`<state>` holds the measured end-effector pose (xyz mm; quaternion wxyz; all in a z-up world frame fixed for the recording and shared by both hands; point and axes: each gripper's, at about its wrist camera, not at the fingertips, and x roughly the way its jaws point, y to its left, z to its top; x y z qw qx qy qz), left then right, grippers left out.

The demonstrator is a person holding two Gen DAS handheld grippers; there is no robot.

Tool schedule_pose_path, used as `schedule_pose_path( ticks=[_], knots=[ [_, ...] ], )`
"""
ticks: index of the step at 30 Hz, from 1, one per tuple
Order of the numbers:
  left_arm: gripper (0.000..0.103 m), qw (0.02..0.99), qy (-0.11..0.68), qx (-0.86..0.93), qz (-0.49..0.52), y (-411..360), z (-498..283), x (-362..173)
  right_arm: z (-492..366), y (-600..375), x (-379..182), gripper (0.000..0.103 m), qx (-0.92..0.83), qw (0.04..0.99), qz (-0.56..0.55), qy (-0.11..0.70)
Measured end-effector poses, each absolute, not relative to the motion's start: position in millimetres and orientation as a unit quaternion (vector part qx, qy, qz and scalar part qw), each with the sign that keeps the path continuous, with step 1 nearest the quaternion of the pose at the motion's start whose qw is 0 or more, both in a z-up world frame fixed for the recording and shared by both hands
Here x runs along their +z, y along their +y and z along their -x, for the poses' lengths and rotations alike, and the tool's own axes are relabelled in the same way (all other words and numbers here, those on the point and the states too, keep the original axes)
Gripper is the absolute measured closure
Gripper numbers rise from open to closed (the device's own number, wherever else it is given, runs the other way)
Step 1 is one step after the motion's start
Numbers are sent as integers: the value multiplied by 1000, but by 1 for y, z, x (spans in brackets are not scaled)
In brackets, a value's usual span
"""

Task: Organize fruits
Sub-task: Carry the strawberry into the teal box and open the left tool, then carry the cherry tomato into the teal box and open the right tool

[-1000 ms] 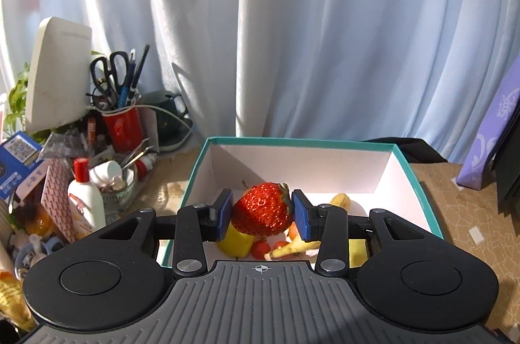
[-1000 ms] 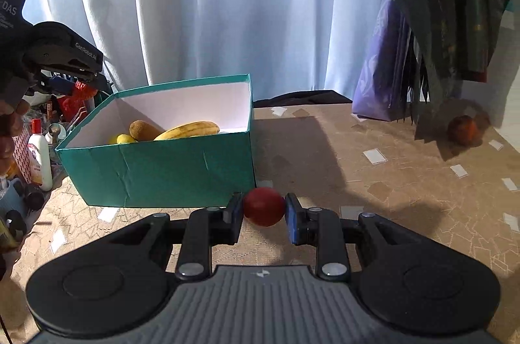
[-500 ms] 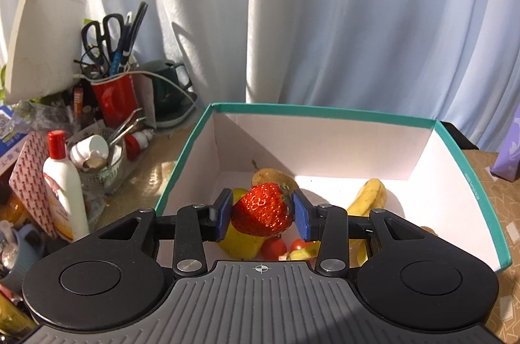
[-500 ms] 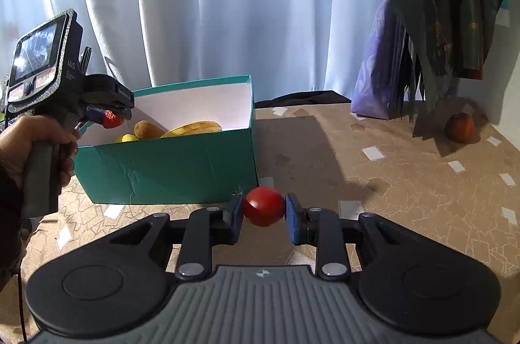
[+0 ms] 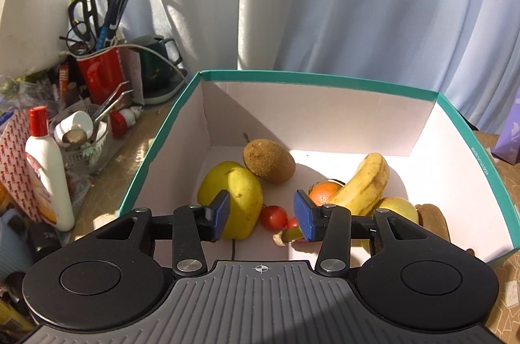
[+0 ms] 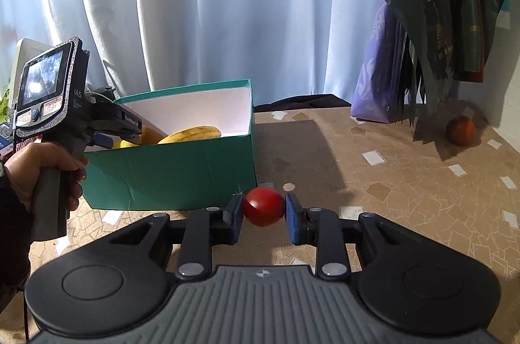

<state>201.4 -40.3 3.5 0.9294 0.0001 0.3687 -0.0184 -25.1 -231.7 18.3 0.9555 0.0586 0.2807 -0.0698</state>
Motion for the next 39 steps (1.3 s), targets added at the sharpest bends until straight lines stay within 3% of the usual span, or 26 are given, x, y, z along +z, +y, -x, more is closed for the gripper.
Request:
schedule_pose_path(
  ticks=[4, 10, 17, 39],
  knots=[
    [50, 929, 370, -20, 5, -37, -199, 5, 24, -232, 18, 77, -69, 956, -58, 280],
    [25, 933, 359, -25, 18, -34, -180, 17, 21, -232, 19, 77, -71, 957, -55, 276],
    [9, 934, 354, -32, 19, -32, -155, 30, 12, -232, 23, 77, -68, 960, -47, 268],
    [5, 936, 346, -9, 65, 7, -107, 52, -67, -225, 33, 76, -43, 968, -5, 247]
  ],
)
